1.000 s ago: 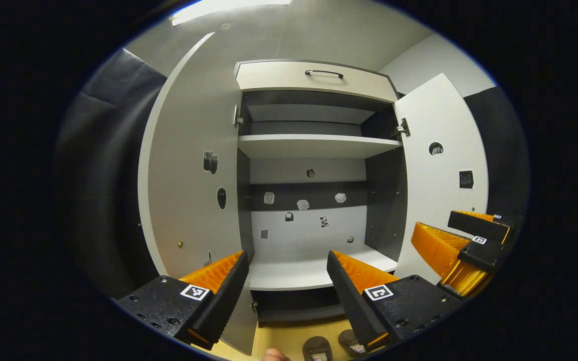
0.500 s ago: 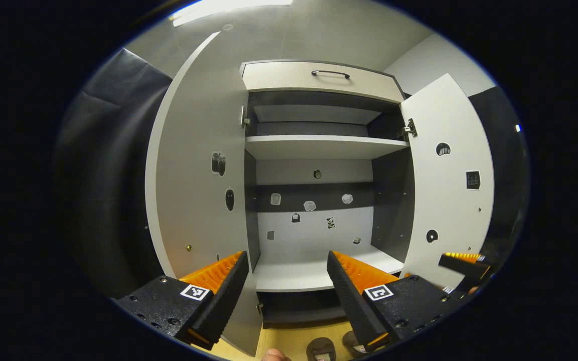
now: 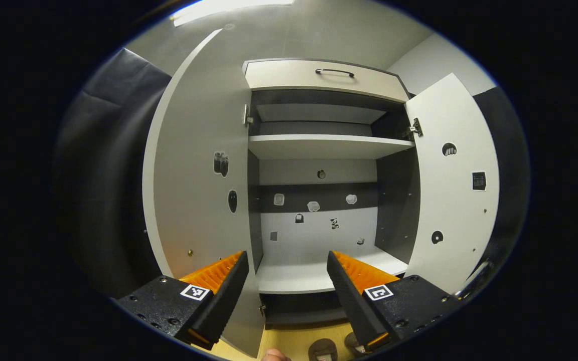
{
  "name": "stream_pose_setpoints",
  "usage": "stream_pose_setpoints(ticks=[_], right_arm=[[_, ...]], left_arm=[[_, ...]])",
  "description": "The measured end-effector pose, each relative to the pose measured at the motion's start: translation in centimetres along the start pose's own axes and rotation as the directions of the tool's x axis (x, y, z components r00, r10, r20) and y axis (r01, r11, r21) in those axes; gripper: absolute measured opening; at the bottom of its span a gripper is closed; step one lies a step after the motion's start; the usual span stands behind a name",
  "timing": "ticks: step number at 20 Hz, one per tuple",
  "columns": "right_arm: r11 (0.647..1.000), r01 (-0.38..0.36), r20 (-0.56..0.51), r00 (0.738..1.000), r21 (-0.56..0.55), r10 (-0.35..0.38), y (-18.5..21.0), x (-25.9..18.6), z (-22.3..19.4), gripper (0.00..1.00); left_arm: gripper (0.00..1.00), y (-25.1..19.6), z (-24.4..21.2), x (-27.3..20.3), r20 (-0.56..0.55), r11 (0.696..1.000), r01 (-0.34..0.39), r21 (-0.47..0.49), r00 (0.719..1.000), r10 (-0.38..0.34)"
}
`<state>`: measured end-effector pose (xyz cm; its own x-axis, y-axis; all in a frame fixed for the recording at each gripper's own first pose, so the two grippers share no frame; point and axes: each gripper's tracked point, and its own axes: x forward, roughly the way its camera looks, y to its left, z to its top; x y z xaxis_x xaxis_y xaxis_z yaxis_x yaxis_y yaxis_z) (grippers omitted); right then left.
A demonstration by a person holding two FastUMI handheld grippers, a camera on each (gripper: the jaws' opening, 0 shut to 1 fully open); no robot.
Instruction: Grab one shoe with the right hand and put it into the shoe cabinet, grab the other shoe with the left hand and put it into the shoe cabinet; then close the right door with the right hand and the left door with the left hand.
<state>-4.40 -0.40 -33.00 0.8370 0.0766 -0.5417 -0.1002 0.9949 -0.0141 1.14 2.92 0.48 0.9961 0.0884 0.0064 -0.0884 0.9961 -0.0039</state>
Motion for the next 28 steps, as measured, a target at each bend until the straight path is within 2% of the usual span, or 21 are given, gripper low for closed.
stream_pose_setpoints(ticks=[1, 4, 7, 8, 9, 12, 16, 22, 24, 26, 27, 28], right_arm=[[1.000, 0.004, -0.036, 0.999, 0.000, -0.004, -0.1, 0.5, -1.9, 0.89], [1.000, 0.004, -0.135, 0.991, -0.012, -0.006, -0.5, 1.8, -6.9, 0.83], [1.000, -0.007, -0.230, 0.973, -0.009, 0.005, -0.1, 2.4, -11.2, 0.83], [1.000, -0.013, -0.255, 0.967, -0.008, 0.011, 0.1, 2.9, -12.5, 0.81], [1.000, -0.013, -0.278, 0.961, -0.013, 0.009, 0.1, 3.3, -13.6, 0.70], [1.000, -0.015, -0.347, 0.938, -0.007, 0.011, 0.2, 4.4, -16.7, 0.70], [1.000, 0.007, -0.396, 0.918, 0.012, -0.002, -0.2, 6.2, -19.2, 0.70], [0.999, 0.036, -0.393, 0.919, -0.008, -0.036, -0.9, 9.2, -19.3, 0.67], [0.999, 0.039, -0.405, 0.913, -0.009, -0.039, -0.9, 10.4, -19.9, 0.58], [0.998, 0.058, -0.412, 0.909, -0.034, -0.067, -1.4, 11.0, -20.2, 0.58], [0.998, 0.053, -0.414, 0.908, -0.031, -0.061, -1.4, 11.6, -20.5, 0.31], [0.997, 0.061, -0.422, 0.904, -0.041, -0.073, -1.5, 12.0, -20.7, 0.23]], left_arm=[[0.96, 0.2, 0.0, 0.0, 0.000, 1.000, -0.004, 0.000, 1.000, 0.004], [0.96, 0.8, 0.0, 0.1, 0.001, 1.000, -0.014, -0.005, 1.000, 0.014], [0.96, 1.2, 0.0, 0.3, -0.002, 1.000, -0.018, -0.006, 1.000, 0.018], [0.96, 1.2, 0.0, 0.4, -0.004, 1.000, -0.018, -0.006, 1.000, 0.018], [0.96, 1.2, -0.1, 0.5, -0.004, 1.000, -0.018, -0.006, 1.000, 0.018], [0.96, 1.6, -0.1, 0.6, -0.006, 1.000, -0.023, -0.007, 1.000, 0.023], [0.96, 1.9, -0.4, 1.0, -0.012, 1.000, -0.030, -0.002, 0.999, 0.030], [0.95, 2.1, -0.5, 1.5, -0.011, 0.999, -0.038, 0.010, 0.999, 0.038], [0.95, 2.2, -0.4, 1.6, -0.007, 0.999, -0.042, 0.005, 0.999, 0.042], [0.95, 2.1, -0.4, 1.6, -0.005, 0.999, -0.040, 0.010, 0.999, 0.040], [0.95, 2.1, -0.5, 1.7, -0.006, 0.999, -0.038, 0.014, 0.999, 0.039], [0.94, 2.1, -0.5, 1.7, -0.007, 0.999, -0.040, 0.018, 0.999, 0.041]])
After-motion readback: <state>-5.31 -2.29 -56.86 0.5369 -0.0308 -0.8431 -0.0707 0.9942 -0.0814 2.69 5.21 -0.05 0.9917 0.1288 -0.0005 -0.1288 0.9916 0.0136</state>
